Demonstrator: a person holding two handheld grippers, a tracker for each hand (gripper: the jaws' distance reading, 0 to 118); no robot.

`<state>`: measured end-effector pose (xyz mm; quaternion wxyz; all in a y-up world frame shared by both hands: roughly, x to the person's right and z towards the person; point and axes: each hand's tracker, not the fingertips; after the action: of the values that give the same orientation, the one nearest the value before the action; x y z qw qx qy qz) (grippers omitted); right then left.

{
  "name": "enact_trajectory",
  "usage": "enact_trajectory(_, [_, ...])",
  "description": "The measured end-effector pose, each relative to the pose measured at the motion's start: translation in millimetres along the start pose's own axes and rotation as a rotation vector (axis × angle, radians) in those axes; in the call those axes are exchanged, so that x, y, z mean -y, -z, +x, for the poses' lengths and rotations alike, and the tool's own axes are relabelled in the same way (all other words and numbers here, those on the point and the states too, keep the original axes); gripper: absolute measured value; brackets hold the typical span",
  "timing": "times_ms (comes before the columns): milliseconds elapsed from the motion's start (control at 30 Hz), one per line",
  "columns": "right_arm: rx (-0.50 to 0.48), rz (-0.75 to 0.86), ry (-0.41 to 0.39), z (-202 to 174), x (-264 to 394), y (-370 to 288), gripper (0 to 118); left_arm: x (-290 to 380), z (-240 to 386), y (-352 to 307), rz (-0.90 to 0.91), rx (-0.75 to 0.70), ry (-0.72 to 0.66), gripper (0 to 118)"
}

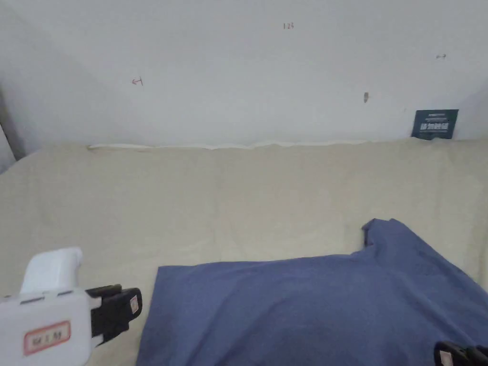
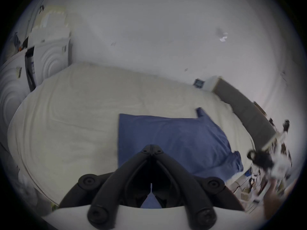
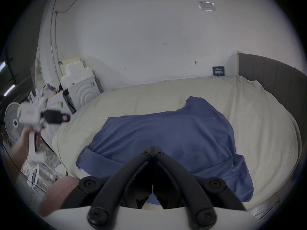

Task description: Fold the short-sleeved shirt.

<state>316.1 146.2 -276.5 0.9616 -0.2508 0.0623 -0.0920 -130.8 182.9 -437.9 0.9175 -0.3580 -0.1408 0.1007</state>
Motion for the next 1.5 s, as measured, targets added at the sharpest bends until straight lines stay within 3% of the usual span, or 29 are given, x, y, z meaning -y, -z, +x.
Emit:
enact_trajectory(100, [-0.014,-0.032,0.004,3,-2,18,0,-59,-29,75,-0.183,0.041,-0.083,0])
enact_trajectory(200, [-0.038,-0.086,0.081,12,-1,37,0,-93,-40,147,-0.276,-0.051,-0.041,1])
enact_trajectory(300, [-0.062,-0.139,0.170,26,2,54,0,-108,-44,208,-0.380,-0.056,-0.014,27])
enact_trajectory(333, [-0.057,-0.157,0.188,30,2,58,0,-111,-47,225,-0.402,-0.072,-0.036,38])
enact_trajectory(367, [-0.044,-0.165,0.195,36,3,62,0,-113,-50,242,-0.435,-0.066,-0.038,86])
enact_trajectory(400, [-0.033,-0.172,0.203,42,4,64,0,-112,-52,255,-0.470,-0.066,-0.058,111])
enact_trajectory(433, [-0.026,-0.179,0.211,46,5,66,0,-112,-54,266,-0.489,-0.050,-0.061,118])
enact_trajectory(567, [-0.012,-0.196,0.214,55,8,75,0,-107,-55,300,-0.558,-0.138,-0.002,118])
enact_trajectory(733, [-0.020,-0.228,0.196,55,13,91,0,-103,-51,318,-0.557,-0.144,0.000,118])
enact_trajectory(833, [-0.035,-0.243,0.202,53,16,98,0,-100,-44,319,-0.597,-0.149,0.041,112])
enact_trajectory(933, [-0.038,-0.253,0.213,52,20,103,0,-94,-28,310,-0.570,-0.248,0.208,84])
enact_trajectory(967, [-0.040,-0.258,0.219,52,21,104,0,-93,-26,306,-0.559,-0.238,0.234,69])
enact_trajectory(1000, [-0.041,-0.264,0.224,53,23,105,0,-94,-22,299,-0.539,-0.211,0.223,41])
enact_trajectory(1033, [-0.040,-0.268,0.227,52,24,106,0,-94,-19,294,-0.527,-0.210,0.211,1])
enact_trajectory(1133, [-0.046,-0.275,0.234,56,21,108,0,-96,-19,296,-0.519,-0.178,0.195,1])
enact_trajectory(1267, [-0.064,-0.089,0.229,89,-22,112,0,-98,-20,295,-0.516,-0.182,0.238,1])
enact_trajectory(1367, [0.126,-0.024,0.142,135,-84,142,0,-99,-18,289,-0.493,-0.172,0.225,1])
enact_trajectory(1433, [0.164,-0.035,0.129,168,-122,172,0,-98,-14,287,-0.482,-0.159,0.244,1])
enact_trajectory(1500, [0.165,-0.206,0.151,196,-165,221,0,-98,-11,284,-0.475,-0.157,0.274,1])
